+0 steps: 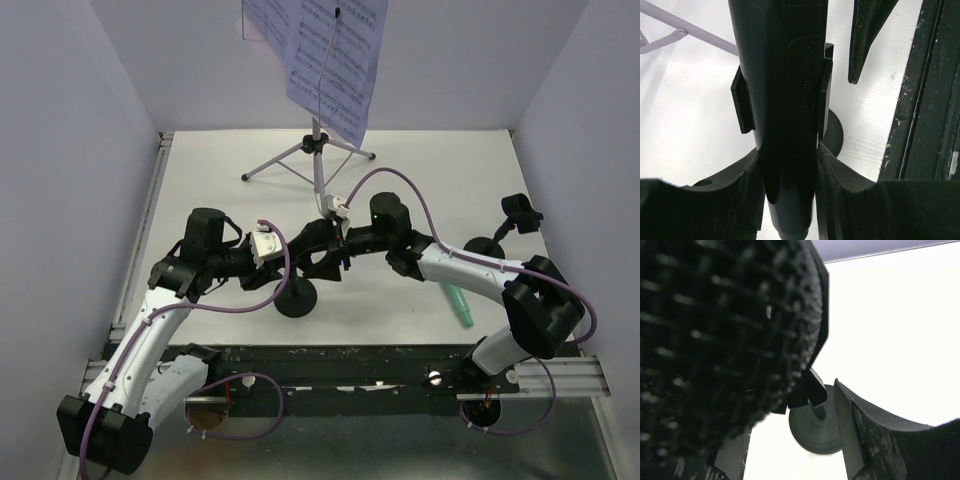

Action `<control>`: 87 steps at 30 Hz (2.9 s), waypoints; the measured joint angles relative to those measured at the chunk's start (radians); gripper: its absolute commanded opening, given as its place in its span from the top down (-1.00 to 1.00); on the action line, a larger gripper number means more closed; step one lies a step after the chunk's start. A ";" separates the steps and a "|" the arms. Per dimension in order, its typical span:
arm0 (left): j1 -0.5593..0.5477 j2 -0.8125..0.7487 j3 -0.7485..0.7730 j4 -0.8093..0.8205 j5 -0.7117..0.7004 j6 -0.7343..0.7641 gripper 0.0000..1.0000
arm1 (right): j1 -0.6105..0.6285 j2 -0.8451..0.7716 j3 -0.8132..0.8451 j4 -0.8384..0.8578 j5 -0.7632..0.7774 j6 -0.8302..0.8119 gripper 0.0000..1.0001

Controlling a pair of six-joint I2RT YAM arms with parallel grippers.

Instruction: Pack up the instrument practice props

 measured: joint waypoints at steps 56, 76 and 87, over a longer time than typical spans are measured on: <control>0.013 -0.122 0.274 -0.224 0.050 -0.114 1.00 | -0.125 -0.322 0.135 -0.483 0.255 -0.085 -0.99; -0.161 0.132 0.253 0.399 0.042 -0.652 1.00 | -0.200 -0.352 0.351 -0.662 0.227 0.202 -0.70; -0.222 0.173 0.243 0.494 -0.031 -0.650 1.00 | -0.157 -0.343 0.371 -0.485 0.208 0.262 -0.60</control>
